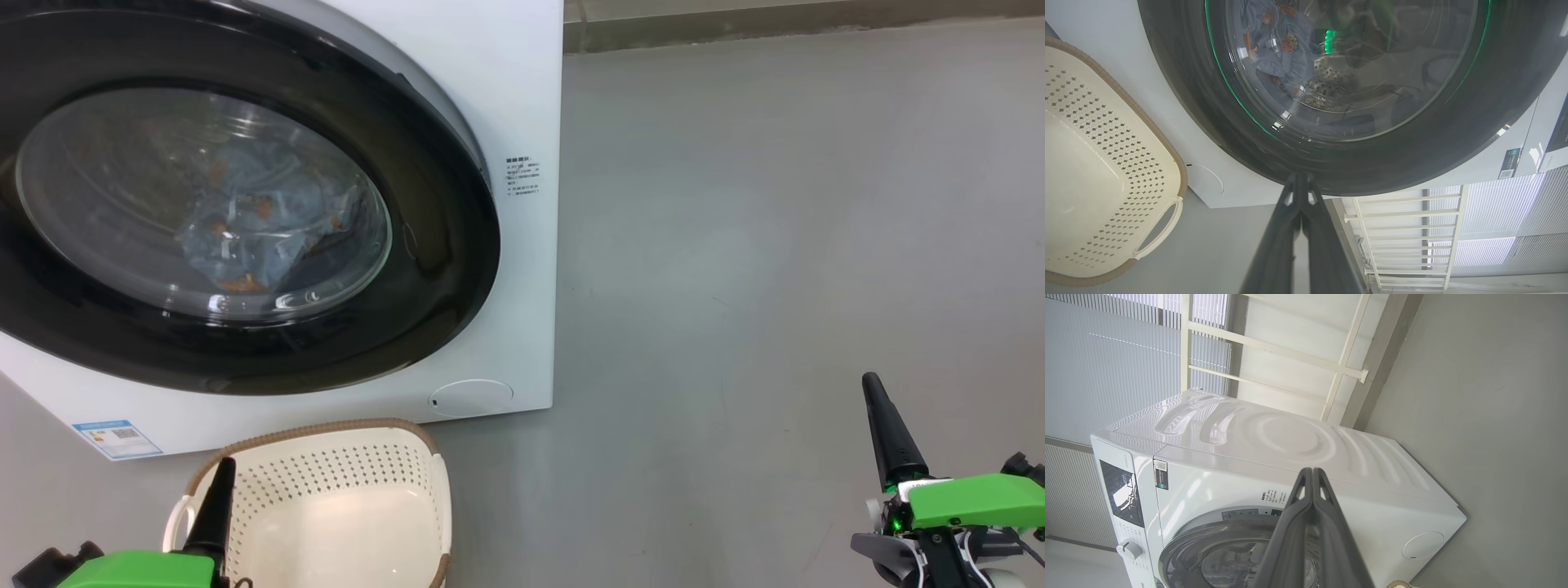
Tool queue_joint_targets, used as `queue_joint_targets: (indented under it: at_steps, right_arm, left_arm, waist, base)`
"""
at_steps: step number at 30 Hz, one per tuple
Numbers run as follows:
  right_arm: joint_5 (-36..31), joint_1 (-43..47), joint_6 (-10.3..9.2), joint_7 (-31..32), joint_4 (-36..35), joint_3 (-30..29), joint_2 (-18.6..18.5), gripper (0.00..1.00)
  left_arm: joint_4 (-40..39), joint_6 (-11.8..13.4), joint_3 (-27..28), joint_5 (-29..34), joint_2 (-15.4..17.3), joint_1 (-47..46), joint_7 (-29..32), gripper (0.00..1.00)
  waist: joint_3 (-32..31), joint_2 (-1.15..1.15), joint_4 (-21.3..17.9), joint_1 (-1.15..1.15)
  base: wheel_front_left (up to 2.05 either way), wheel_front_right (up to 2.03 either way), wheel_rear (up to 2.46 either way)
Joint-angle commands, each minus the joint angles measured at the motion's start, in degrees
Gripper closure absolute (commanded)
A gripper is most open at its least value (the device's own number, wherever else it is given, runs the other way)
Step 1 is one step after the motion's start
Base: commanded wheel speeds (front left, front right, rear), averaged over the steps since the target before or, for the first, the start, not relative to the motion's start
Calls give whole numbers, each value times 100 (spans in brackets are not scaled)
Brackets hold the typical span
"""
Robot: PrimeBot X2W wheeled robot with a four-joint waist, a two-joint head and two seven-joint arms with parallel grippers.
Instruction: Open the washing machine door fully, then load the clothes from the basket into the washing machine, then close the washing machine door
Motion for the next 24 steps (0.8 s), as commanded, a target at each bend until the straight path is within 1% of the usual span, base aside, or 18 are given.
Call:
queue_joint_targets:
  at_steps: [1,21,24]
  right_arm:
    - [151,-31,6,44,-182,75,-26,100]
    - [1371,82,7,318,-312,-99,-13,100]
    - [1371,82,7,318,-311,-99,-13,100]
  left_arm:
    - [-116,11,190,-145,78,-237,57,100]
    - [-117,25,305,-1314,-8,-286,390,100]
    - [-117,26,308,-1312,-10,-286,392,100]
  waist:
    - [-13,0,0,0]
    - [-198,0,0,0]
    - [-198,0,0,0]
  base:
    - [0,0,0]
    - [0,0,0]
    - [0,0,0]
